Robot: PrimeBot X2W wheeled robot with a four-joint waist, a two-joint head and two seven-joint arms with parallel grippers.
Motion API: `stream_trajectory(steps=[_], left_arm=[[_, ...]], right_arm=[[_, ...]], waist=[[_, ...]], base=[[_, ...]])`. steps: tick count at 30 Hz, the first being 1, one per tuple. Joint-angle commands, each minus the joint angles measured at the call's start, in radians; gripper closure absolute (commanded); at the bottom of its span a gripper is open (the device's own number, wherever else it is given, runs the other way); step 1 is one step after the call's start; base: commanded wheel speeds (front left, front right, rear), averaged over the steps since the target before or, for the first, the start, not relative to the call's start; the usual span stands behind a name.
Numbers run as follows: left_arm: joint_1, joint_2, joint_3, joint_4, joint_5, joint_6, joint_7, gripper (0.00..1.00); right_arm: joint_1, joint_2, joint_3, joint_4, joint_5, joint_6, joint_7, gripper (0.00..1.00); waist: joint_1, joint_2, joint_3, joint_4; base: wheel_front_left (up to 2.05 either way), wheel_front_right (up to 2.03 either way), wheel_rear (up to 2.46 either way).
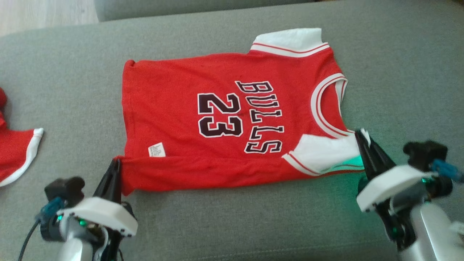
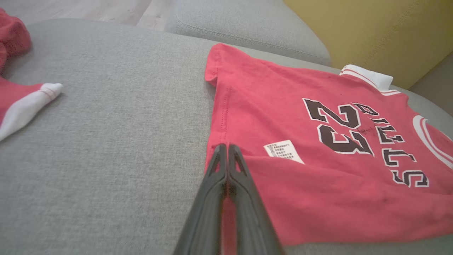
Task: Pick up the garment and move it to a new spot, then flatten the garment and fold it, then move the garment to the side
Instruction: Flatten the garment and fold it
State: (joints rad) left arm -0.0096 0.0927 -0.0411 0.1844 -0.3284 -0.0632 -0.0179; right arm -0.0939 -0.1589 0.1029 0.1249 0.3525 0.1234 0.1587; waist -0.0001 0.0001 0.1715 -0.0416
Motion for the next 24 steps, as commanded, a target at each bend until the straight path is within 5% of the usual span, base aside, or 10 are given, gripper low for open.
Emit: stream_trajectory(steps=[1,17,18,19,20,24], left_arm=[[-0.054,0.020,0.030,-0.019,-0.004,-0.007,-0.001,1.00],[-0.186,0.028,0.009,0.124,-0.030,-0.028,-0.045,1.00],[-0.189,0.027,0.008,0.136,-0.032,-0.029,-0.047,0.95],[-0.193,0.026,0.006,0.146,-0.033,-0.029,-0.051,0.62],[-0.194,0.024,0.004,0.154,-0.034,-0.029,-0.057,0.00],[-0.193,0.017,0.004,0.163,-0.028,-0.015,-0.107,0.00]], right_arm=[[-0.056,-0.027,0.035,-0.014,0.008,0.007,-0.022,1.00],[-0.337,-0.122,0.220,0.276,0.088,0.007,-0.220,1.00],[-0.346,-0.121,0.223,0.296,0.089,0.007,-0.232,0.84],[-0.353,-0.119,0.226,0.315,0.090,0.007,-0.244,0.51],[-0.359,-0.116,0.228,0.331,0.092,0.007,-0.255,0.00],[-0.375,-0.105,0.229,0.357,0.084,0.007,-0.327,0.00]], waist=[[0.0001,-0.0001,0.012,0.004],[0.0001,-0.0001,0.098,0.016],[0.0001,-0.0001,0.101,0.017],[0.0001,-0.0001,0.104,0.019],[0.0001,-0.0001,0.106,0.020],[0.0001,-0.0001,0.108,0.026]], base=[[0.00,0.00,0.00],[0.00,0.00,0.00],[0.00,0.00,0.00],[0.00,0.00,0.00],[0.00,0.00,0.00],[0.00,0.00,0.00]])
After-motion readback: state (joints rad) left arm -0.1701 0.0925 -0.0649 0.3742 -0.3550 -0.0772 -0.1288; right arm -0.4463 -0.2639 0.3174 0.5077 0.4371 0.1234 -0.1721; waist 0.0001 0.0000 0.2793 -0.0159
